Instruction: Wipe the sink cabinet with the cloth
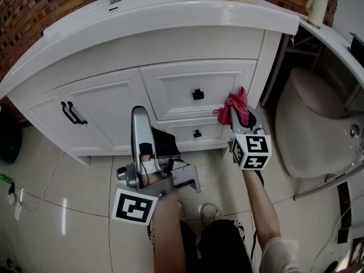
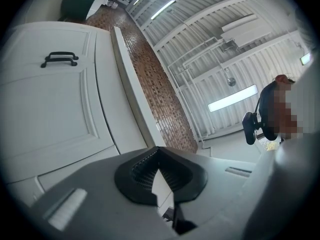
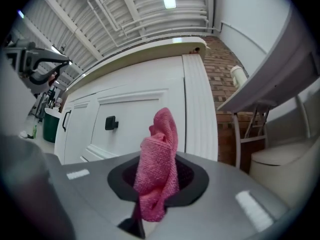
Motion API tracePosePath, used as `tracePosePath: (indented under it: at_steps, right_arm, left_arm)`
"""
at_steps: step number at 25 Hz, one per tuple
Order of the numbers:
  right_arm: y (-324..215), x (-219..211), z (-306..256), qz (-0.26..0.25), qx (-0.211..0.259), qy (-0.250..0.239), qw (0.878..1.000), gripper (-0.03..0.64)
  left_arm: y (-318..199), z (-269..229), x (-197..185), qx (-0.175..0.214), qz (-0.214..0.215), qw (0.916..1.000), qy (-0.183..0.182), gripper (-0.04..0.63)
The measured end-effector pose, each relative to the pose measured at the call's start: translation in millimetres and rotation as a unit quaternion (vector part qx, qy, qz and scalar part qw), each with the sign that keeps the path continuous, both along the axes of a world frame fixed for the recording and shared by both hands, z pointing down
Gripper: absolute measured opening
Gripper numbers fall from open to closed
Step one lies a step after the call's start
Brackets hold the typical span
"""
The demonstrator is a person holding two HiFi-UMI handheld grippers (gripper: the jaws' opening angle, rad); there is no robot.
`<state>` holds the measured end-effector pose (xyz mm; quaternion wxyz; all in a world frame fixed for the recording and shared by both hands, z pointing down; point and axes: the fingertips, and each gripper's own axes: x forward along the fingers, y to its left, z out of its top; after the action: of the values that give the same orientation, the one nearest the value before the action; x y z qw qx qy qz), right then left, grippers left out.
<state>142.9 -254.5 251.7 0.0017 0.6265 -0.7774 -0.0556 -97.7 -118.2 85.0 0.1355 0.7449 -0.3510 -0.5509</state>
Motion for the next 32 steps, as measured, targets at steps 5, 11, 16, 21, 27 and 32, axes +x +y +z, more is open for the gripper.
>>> tracePosePath:
  at_steps: [5,11,16,21,27,32]
  right_arm:
    - [16.9,-0.5,-2.4,0.02,-0.001,-0.018,1.0,0.063]
    - [30.7,-177.2,-3.9,-0.188,0.0,-0.016,0.982,0.063]
    - [22.0,-263.4,13.3,-0.253,-0.011,0.037,0.967,0.063]
    - [2.1,-214.2,33.8,-0.197,-0.025,0.051,0.979,0.061]
    - [1.2,-76.6,52.0,-0.067,-0.045,0.011,0.997,0.063]
    - [-0.4,34.9,63.7,0.04,-0.061,-0.025,0.997,0.063]
  left_arm:
    - [3.0,-1.6,-11.4,-0.001,-0.017,0.9998,0.014,0.002]
    - [13.6,-2.3,-43.5,0.008,-0.043,0.9978,0.049,0.002]
    - [20.8,-6.8,-58.4,0.012,-0.049,0.9976,0.046,0.002]
    - [23.7,-10.0,-66.7,0.019,-0.053,0.9974,0.044,0.002]
    - [18.1,-5.9,-42.8,0.015,-0.026,0.998,0.055,0.002]
    - [10.0,-0.9,-13.4,0.008,-0.006,0.9991,0.04,0.002]
